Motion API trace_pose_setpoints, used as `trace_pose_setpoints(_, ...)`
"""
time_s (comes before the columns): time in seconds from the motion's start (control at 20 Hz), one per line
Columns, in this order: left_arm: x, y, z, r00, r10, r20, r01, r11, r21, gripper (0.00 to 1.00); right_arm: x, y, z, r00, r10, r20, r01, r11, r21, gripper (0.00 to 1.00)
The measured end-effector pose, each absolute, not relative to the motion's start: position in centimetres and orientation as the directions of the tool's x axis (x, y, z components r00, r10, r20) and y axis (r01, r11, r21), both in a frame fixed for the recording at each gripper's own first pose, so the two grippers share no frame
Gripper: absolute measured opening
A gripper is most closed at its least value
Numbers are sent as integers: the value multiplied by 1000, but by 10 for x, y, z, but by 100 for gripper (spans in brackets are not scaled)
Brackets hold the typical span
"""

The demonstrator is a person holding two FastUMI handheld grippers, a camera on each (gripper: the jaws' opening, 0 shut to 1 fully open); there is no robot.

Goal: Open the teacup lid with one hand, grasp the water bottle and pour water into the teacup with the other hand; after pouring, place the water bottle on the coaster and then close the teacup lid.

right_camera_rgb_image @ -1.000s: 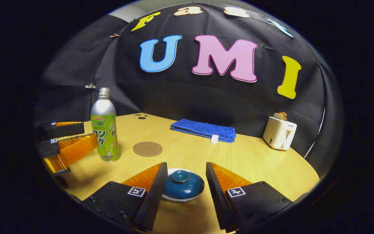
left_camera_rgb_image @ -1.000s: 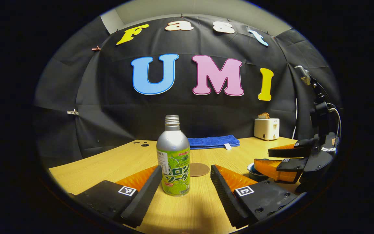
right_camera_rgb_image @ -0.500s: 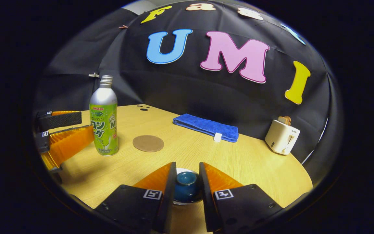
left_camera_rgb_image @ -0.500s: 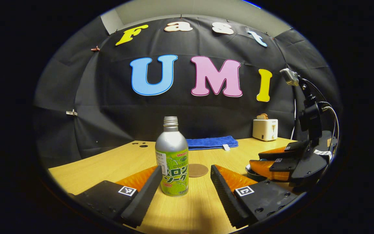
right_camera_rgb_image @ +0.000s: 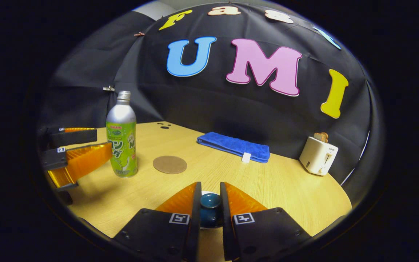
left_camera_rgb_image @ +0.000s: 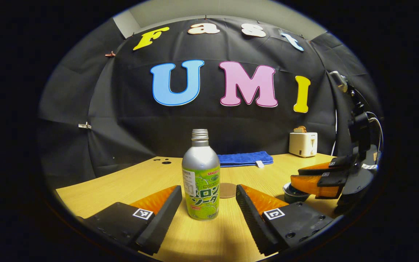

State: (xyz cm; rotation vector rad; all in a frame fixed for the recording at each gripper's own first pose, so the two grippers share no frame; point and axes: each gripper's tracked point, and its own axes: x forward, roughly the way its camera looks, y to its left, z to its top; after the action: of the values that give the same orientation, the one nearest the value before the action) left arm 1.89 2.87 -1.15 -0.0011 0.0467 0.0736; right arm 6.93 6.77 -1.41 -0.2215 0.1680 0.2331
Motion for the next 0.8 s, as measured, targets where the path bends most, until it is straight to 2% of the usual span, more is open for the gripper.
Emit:
trace_pose_setpoints(0.25, 46, 37, -12, 996, 74, -46, -74, 997, 2, 95, 52, 49, 27, 971, 225, -83, -234, 965, -119, 29)
trace_pose_setpoints(0.4, 65, 40, -13, 997, 63, -45, -63, 998, 3, 95, 46, 19, 37, 983, 178, -41, -181, 978, -100, 29)
trace_pose_setpoints(0.8, 102, 42, -13, 998, 51, -41, -51, 999, 6, 94, 43, -36, -8, 993, 83, -83, -87, 995, -49, 29)
